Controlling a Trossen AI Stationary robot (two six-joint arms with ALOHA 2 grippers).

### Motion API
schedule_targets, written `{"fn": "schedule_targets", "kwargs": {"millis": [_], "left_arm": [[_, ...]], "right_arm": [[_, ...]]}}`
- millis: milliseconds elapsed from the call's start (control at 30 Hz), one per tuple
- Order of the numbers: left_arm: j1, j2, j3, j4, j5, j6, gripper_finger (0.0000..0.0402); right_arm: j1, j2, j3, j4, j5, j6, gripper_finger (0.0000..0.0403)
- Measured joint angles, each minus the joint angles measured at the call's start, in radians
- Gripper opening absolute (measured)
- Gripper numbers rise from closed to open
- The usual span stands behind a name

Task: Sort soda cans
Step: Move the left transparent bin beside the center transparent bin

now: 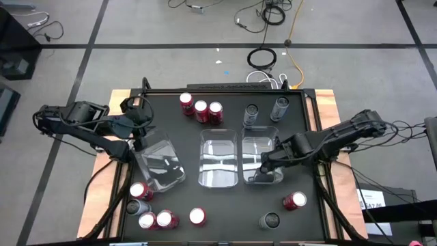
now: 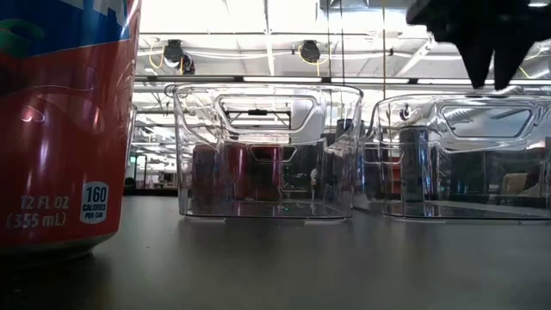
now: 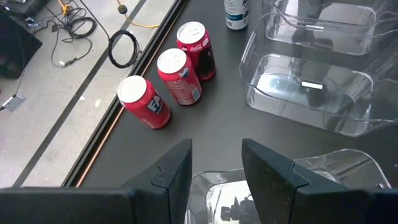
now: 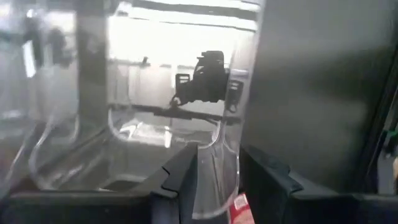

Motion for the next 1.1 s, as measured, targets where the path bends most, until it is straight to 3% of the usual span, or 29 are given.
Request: {"fn": "schedule_targets", "kwargs": {"millis": [133, 400, 533, 700, 800, 1100], "left_arm": [[0.0, 0.0, 0.0, 0.0, 0.0, 0.0, 0.015], [0.0, 0.0, 0.0, -0.001, 0.0, 0.0, 0.015], [0.0, 0.0, 0.0, -0.005, 0.0, -0.001, 0.015], [0.0, 0.0, 0.0, -0.005, 0.0, -0.002, 0.015], [0.0, 0.001, 0.0, -0.004, 0.007, -0.011, 0.015], [0.0, 0.011, 0.0, -0.004, 0.0, -0.347, 0.015]], "right_arm": [[0.0, 0.0, 0.043, 0.0, -0.001, -0.122, 0.011], [0.025, -0.002, 0.047, -0.017, -0.021, -0.031, 0.0105], [0.053, -0.031, 0.047, -0.014, -0.063, -0.02, 0.0078], [0.077, -0.092, 0.031, -0.014, -0.047, -0.047, 0.0015], [0.085, -0.139, 0.01, 0.016, -0.002, -0.133, 0.0007], [0.083, -0.318, -0.119, 0.245, 0.187, -0.44, 0.0003]]}}
